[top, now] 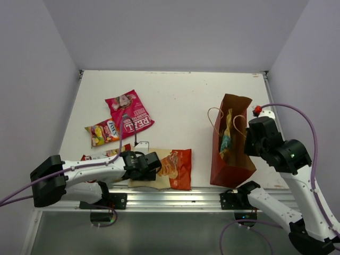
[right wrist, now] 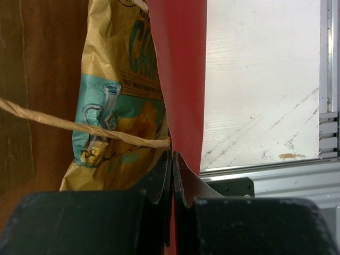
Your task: Place the snacks into the paper bag
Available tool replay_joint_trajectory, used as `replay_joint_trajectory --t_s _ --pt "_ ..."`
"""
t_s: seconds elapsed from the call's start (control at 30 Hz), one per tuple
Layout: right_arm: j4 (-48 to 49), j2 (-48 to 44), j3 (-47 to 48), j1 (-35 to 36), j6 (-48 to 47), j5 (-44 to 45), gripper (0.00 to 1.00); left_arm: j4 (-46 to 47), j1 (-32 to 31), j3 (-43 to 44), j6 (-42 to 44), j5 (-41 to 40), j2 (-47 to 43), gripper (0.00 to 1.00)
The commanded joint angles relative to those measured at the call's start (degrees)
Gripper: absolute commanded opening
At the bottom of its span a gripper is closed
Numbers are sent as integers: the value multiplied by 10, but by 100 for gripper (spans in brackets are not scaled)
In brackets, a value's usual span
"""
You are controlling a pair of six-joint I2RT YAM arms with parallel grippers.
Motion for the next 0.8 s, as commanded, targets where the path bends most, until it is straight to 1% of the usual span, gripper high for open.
replay_joint_trajectory --t_s 0.0,0.03,0.07,0.1,0.13,0.23,0.3,0.33,0.37,0.4,0.43,0.5,0.53,0.57,0.6,0.63,0.67,0.7,0.73,0.77 --pt "-50 -4 3 -1 -12 -19 0 72 -2 -10 19 12 29 96" --pt "-50 -7 3 -2 -12 -20 0 77 -1 -8 29 10 40 61" --pt "-50 -8 3 -2 -11 -20 0 77 -1 -4 31 9 44 36" --pt "-53 -9 3 -2 -10 -20 0 73 -1 -1 32 6 48 6" --pt "-53 -10 3 -2 -9 -19 0 70 -1 1 31 1 53 0" --pt "-55 -15 3 -2 -6 -17 0 55 -1 11 31 -11 50 0" --pt "-57 -16 6 -2 -5 -17 0 19 -2 50 34 -25 44 0" --pt "-59 -16 7 -2 -5 -16 0 5 -2 73 42 -47 35 0" --pt "-62 -17 9 -1 -4 -14 0 -5 -2 129 51 -60 29 0" --pt "-65 -19 13 -2 -3 -8 0 -18 -3 163 63 -72 20 0" --pt "-67 -19 14 -2 -3 -7 0 -20 -2 237 90 -92 19 0" --pt "-74 -22 18 -2 -2 -2 0 -17 -2 321 126 -101 35 0" --pt "-76 -23 19 -2 -2 0 0 -18 -2 412 157 -106 46 0" --pt "-78 -24 19 -2 -2 0 0 -18 -2 458 174 -108 58 0" --pt "-79 -27 19 -2 0 2 0 -18 -2 506 193 -107 90 0" --pt "-80 -29 18 -2 0 1 0 -21 -2 606 226 -112 111 0" --pt "-81 -29 17 -3 2 0 0 -26 -2 659 243 -112 132 0" --pt "-83 -30 17 -2 4 1 0 -30 -2 710 260 -109 175 0" --pt "-83 -32 17 -2 5 0 0 -33 -3 815 294 -106 198 0" --pt "-83 -32 18 -2 6 1 0 -30 -5 864 312 -101 218 0"
